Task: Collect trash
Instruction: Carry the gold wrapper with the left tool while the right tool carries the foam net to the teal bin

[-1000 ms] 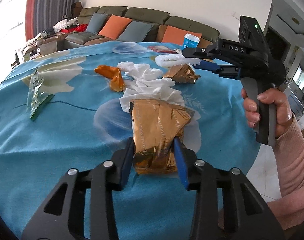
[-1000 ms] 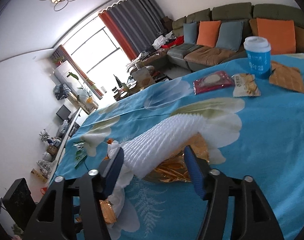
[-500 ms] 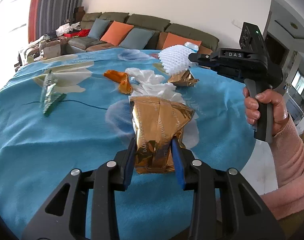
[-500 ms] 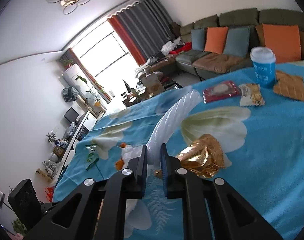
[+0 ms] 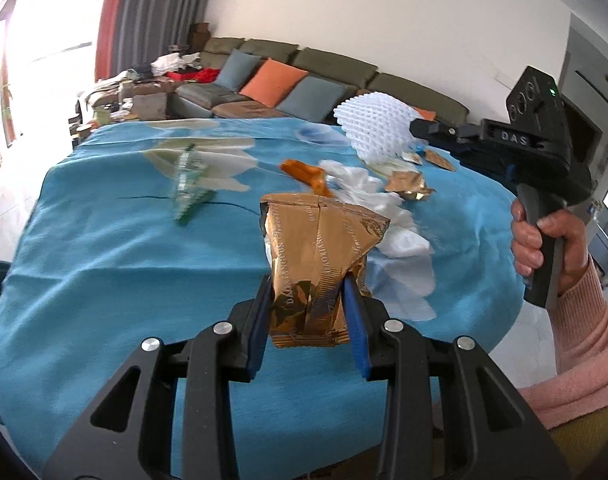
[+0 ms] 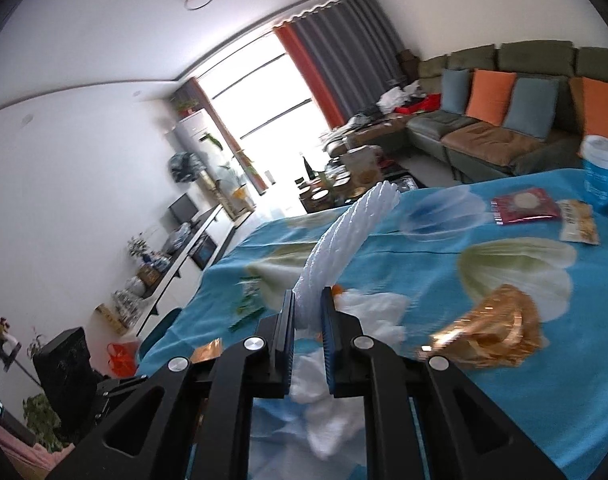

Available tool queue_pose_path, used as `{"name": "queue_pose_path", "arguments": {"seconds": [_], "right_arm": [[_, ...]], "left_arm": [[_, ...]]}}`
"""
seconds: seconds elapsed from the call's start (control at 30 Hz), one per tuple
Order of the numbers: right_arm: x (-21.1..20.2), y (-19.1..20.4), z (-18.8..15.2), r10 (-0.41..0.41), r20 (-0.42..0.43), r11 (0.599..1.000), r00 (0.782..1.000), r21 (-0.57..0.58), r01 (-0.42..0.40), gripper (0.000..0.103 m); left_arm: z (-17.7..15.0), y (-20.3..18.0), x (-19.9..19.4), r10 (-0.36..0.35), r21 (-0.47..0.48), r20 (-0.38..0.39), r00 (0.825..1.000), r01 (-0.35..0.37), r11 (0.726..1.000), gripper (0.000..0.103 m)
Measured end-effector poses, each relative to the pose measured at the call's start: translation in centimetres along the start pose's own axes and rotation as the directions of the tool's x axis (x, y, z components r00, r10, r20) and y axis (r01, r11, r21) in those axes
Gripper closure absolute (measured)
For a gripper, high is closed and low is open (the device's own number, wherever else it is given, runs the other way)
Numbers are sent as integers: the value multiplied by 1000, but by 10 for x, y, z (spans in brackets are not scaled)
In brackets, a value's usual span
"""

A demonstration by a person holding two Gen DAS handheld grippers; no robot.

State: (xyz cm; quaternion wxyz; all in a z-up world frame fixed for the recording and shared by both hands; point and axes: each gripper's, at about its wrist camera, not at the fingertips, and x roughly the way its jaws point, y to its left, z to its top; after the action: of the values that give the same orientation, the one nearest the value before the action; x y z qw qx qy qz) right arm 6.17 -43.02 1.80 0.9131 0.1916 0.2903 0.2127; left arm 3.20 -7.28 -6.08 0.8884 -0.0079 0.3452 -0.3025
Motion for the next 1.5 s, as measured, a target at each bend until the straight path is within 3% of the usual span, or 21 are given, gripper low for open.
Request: {"name": "queue_pose_path", "arguments": {"seconds": [0.87, 1.5], "right_arm": [[77, 84, -16, 180, -159, 971, 971, -130, -202, 92], [119, 134, -25, 278, -251, 931, 927, -166, -324, 92]], "left_arm": [[-12, 64, -52, 171, -134, 47, 984, -163, 977, 69], [-27, 110, -96, 314, -244, 71, 947, -288, 926, 69]]}}
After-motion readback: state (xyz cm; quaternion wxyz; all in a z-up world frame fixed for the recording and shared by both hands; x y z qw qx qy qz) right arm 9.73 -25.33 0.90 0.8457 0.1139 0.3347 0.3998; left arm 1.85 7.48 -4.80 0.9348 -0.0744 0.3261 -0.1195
